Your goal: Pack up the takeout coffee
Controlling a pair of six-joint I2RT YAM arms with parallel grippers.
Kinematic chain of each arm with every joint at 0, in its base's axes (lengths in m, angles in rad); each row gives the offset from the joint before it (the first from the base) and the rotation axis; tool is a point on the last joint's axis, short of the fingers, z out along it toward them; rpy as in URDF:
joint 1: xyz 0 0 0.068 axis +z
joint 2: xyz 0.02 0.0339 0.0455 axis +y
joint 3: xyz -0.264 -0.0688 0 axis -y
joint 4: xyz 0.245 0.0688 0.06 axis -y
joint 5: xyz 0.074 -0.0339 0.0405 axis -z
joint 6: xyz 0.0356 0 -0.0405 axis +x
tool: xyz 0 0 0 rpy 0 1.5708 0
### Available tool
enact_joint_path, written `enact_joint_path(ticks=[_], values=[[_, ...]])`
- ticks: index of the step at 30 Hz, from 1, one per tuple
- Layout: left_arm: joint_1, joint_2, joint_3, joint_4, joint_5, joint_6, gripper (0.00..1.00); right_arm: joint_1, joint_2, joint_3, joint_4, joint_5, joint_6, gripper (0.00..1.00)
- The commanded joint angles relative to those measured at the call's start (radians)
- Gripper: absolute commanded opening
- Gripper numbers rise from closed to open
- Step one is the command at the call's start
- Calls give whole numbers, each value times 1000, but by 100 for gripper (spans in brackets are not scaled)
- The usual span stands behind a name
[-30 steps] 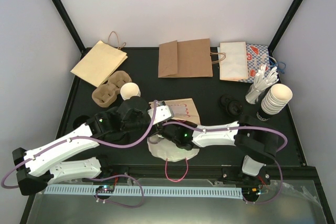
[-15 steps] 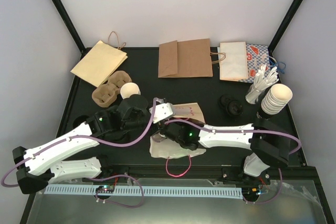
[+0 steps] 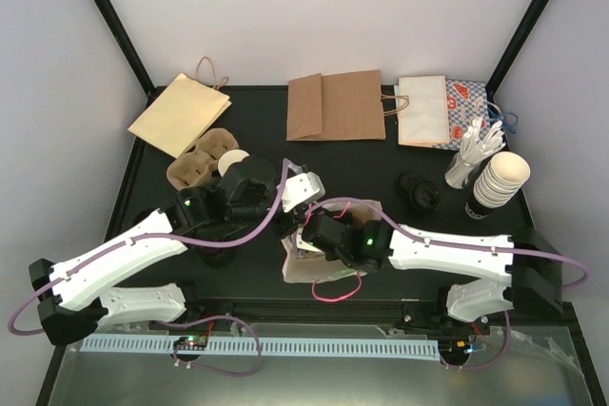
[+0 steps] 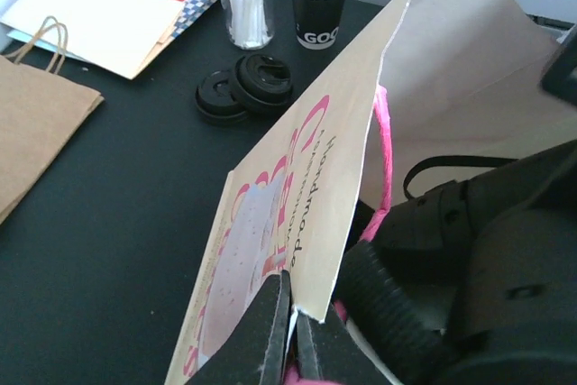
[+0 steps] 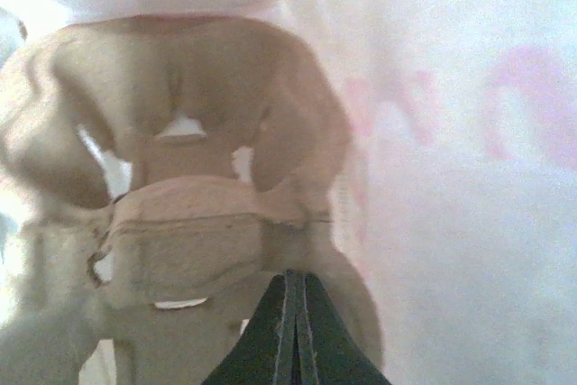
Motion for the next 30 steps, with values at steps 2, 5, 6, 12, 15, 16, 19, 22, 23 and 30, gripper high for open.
enact_joint_path(ticks=[2, 5, 6, 12, 15, 16, 19, 22, 23, 30], values=[[44, 50, 68, -86, 102, -61, 2, 14, -90, 48, -46, -89, 2, 1], [55, 73, 94, -111, 122, -65, 2, 14, -122, 53, -63, -122, -15, 2], [57, 78, 99, -115, 129, -64, 1, 14, -130, 56, -69, -123, -17, 2], [77, 101, 112, -144, 152, -77, 2, 13, -172, 69, -68, -123, -36, 2], [95, 116, 127, -164, 158, -82, 2, 14, -200, 79, -62, -139, -50, 2], [101, 119, 130, -170, 162, -84, 2, 14, -209, 83, -63, -143, -53, 2], [120, 126, 136, -171, 180, -88, 2, 13, -235, 96, -67, -161, -65, 1], [137, 136, 143, -170, 207, -88, 2, 13, -250, 111, -75, -180, -72, 1], [140, 138, 144, -169, 211, -88, 2, 14, -253, 119, -83, -191, -73, 1], [162, 142, 158, -172, 231, -71, 2, 12, -225, 202, -282, -391, -72, 1]])
